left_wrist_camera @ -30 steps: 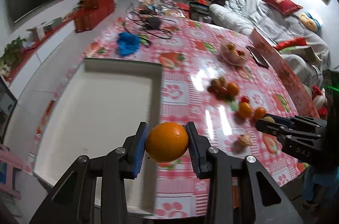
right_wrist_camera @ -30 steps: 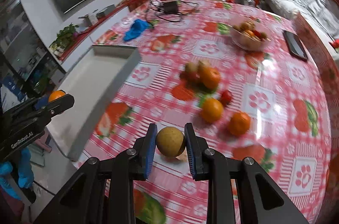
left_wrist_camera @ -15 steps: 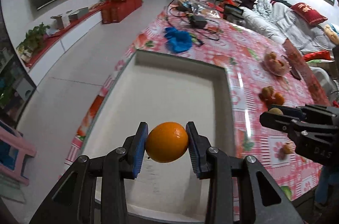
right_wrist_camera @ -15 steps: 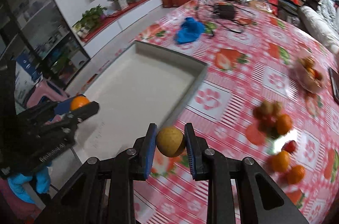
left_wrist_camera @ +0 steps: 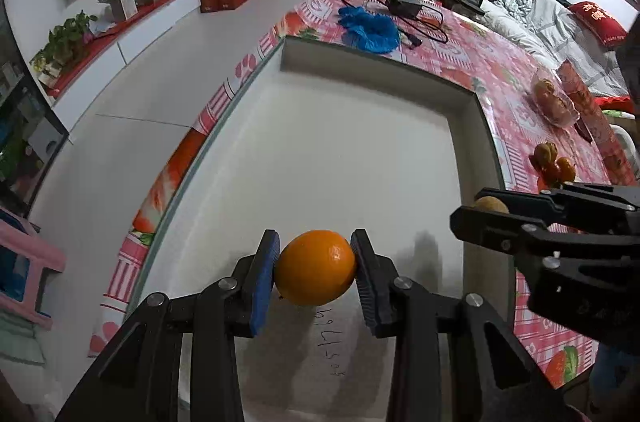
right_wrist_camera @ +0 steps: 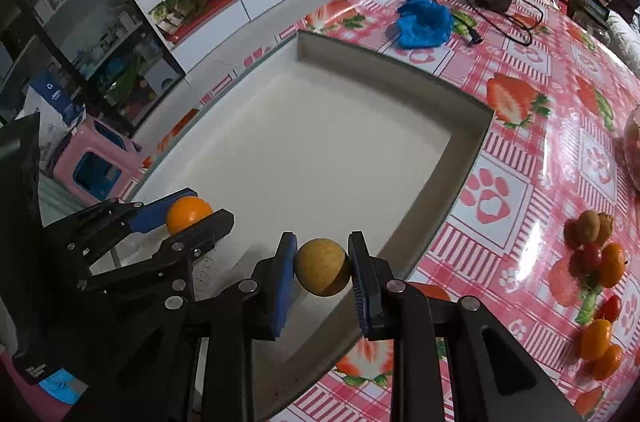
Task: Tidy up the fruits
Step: 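Open both tools to drop the orange and yellow fruit into the tray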
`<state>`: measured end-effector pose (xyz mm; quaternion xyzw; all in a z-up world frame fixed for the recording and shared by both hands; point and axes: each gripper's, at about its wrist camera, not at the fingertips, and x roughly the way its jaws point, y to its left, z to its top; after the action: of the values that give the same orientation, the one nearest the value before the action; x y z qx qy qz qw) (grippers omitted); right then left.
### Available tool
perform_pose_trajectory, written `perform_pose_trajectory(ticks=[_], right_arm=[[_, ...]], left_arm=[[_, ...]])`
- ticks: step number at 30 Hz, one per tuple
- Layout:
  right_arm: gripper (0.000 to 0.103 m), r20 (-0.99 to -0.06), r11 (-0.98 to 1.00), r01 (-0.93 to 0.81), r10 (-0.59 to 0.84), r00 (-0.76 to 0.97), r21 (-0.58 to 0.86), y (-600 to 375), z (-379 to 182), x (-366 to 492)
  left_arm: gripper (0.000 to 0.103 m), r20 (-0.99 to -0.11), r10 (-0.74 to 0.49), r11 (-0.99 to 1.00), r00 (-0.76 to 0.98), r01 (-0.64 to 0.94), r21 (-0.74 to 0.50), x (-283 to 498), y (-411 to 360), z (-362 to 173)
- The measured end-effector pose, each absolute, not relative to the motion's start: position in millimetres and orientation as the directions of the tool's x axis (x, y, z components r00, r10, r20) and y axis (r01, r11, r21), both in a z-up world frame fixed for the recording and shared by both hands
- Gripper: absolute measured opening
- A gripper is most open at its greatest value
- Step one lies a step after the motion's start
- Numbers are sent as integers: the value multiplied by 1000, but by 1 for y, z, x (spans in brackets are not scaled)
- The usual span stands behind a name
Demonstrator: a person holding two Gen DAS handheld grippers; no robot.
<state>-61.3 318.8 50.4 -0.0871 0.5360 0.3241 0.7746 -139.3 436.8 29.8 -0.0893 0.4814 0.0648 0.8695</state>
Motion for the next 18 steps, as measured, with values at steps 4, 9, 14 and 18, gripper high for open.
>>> perform_pose_trajectory(ticks=[4, 9, 14, 18], right_arm=[[28, -896, 778, -595, 392, 209, 201, 321, 46, -60], [28, -901, 781, -592, 384, 203, 199, 321, 45, -59], [70, -894, 787, -583, 392, 217, 203, 313, 51, -60], [89, -879, 787, -593, 393, 271, 169, 305, 65, -67]], left_arm=[[44, -843, 25, 978, 537, -186, -90, -140, 435, 28], [71, -839, 49, 978, 542, -197, -70, -143, 435, 30], [80, -840, 37, 977, 542, -195, -83, -144, 432, 34], [80, -837, 40, 982, 545, -175, -67, -144, 422, 41]])
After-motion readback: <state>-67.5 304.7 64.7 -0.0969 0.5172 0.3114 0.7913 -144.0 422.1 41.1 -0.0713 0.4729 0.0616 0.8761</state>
